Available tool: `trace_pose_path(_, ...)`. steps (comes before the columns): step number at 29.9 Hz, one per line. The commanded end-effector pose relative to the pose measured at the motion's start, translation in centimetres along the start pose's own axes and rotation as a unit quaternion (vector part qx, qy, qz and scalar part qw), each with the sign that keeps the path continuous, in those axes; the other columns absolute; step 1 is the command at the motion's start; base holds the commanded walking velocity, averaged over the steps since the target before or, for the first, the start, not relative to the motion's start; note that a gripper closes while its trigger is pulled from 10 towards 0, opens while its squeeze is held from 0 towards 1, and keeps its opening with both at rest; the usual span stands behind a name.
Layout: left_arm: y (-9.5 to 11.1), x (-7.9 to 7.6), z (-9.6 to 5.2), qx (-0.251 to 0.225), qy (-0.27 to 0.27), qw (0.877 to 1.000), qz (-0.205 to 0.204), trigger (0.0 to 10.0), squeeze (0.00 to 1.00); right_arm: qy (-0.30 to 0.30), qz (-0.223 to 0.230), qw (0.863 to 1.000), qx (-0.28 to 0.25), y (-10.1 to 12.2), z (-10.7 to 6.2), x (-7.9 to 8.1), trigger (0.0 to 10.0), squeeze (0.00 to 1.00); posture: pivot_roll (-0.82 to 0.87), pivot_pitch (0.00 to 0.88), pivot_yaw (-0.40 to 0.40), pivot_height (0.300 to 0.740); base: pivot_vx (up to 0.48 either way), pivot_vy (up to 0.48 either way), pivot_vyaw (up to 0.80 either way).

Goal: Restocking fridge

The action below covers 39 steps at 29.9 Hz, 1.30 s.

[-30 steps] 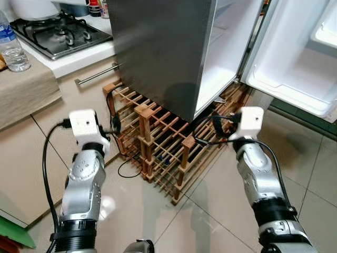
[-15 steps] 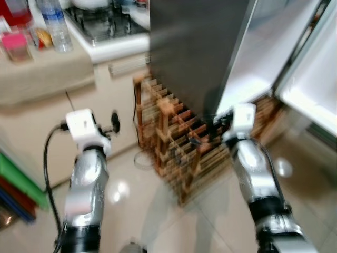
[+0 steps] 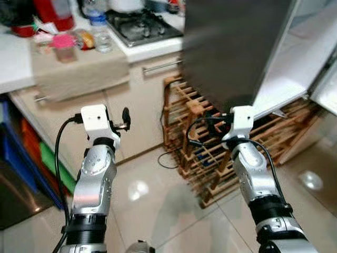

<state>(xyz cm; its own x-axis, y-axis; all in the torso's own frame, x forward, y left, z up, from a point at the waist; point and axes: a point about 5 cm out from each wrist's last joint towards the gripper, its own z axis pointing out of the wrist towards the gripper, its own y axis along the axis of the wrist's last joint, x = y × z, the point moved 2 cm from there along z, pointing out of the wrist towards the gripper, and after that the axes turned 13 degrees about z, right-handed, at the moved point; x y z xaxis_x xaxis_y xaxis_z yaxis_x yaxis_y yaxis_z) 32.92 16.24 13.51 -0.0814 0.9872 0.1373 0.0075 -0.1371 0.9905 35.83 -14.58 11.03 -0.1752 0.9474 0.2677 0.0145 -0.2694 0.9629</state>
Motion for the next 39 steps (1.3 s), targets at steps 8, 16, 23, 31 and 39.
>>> trace_pose_path(8, -0.4, 0.0, 0.8, 0.008, 0.021, 1.000, -0.007, 10.0, 0.00, 0.016, -0.012, 0.999, -0.025, 1.1, 0.2, 0.8, 10.0, 0.00, -0.04, 0.000, 0.017, 0.740, 0.000, -0.180, 0.44)
trace_pose_path(16, 0.0, 1.1, 1.5, 0.010, 0.060, 0.998, 0.016, 10.0, 0.00, 0.042, -0.033, 0.999, -0.008, 0.7, 0.3, 1.7, 10.0, 0.00, -0.05, 0.000, 0.017, 0.740, 0.000, -0.180, 0.44)
trace_pose_path(23, 0.0, 1.7, 1.8, 0.011, 0.082, 0.996, 0.029, 10.0, 0.00, 0.024, -0.014, 1.000, -0.004, 0.1, -0.2, 1.2, 10.0, 0.00, -0.04, 0.000, 0.015, 0.740, 0.000, -0.343, 0.21)
trace_pose_path(31, 1.5, 2.4, 2.7, -0.018, 0.078, 0.997, 0.019, 10.0, 0.00, 0.044, -0.006, 0.999, 0.001, -0.3, 0.1, 2.5, 10.0, 0.00, -0.03, 0.000, 0.009, 0.740, 0.000, -0.084, 0.62)
trace_pose_path(39, 2.9, -0.2, 3.3, -0.057, 0.001, 0.998, 0.027, 10.0, 0.00, 0.045, -0.010, 0.999, -0.011, 0.3, 0.4, 2.2, 10.0, 0.07, -0.04, 0.000, 0.068, 0.740, 0.000, 0.000, 0.51)
